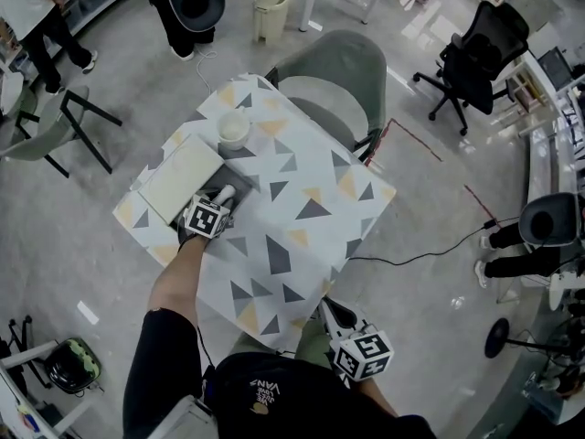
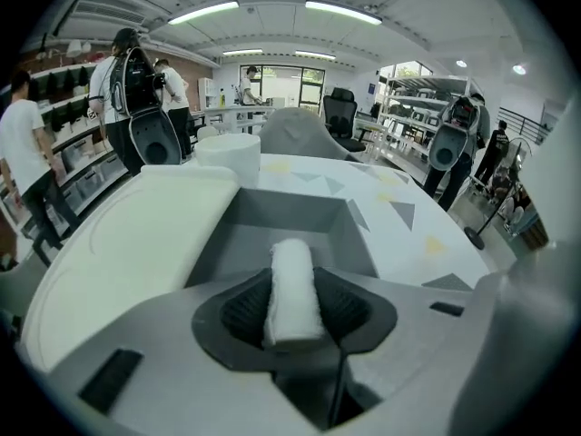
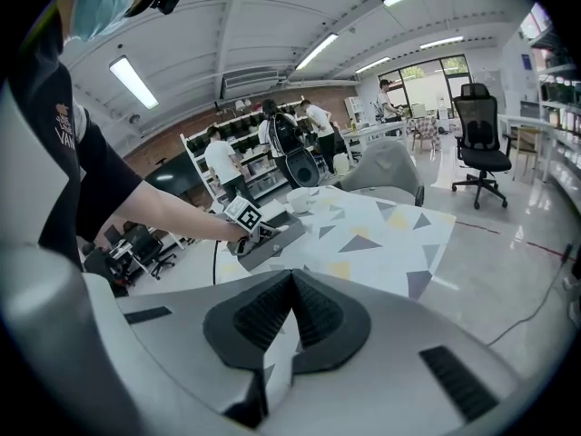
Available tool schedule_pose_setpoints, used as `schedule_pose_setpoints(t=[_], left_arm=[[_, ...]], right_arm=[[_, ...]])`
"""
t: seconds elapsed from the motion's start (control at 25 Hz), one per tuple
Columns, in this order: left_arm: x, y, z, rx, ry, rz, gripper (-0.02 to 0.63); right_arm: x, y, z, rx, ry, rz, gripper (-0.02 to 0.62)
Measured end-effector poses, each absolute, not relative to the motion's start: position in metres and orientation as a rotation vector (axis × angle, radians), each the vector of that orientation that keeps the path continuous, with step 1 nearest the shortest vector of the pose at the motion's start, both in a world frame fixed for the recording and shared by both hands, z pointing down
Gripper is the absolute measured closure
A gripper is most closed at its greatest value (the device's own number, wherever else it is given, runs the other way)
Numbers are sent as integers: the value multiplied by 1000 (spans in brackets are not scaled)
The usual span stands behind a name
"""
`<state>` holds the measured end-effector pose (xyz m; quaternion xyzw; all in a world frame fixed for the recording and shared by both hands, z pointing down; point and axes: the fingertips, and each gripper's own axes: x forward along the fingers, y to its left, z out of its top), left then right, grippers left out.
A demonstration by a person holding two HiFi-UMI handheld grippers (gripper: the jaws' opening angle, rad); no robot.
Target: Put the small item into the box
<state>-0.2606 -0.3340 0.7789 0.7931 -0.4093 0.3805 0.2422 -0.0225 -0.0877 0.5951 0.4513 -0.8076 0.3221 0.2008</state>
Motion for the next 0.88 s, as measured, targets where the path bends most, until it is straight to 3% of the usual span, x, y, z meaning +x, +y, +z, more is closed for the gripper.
schedule_pose_setpoints(t=[0.28,0.88], left_arm=[[-259,-336,796,2166,-1085,1231,469],[-257,-332,797,2137,-1034,1294,445]], right_arm=[[-15,-89,596,1274,-2241,903,595],[-5,-87,594,1288,-2243,907,595]])
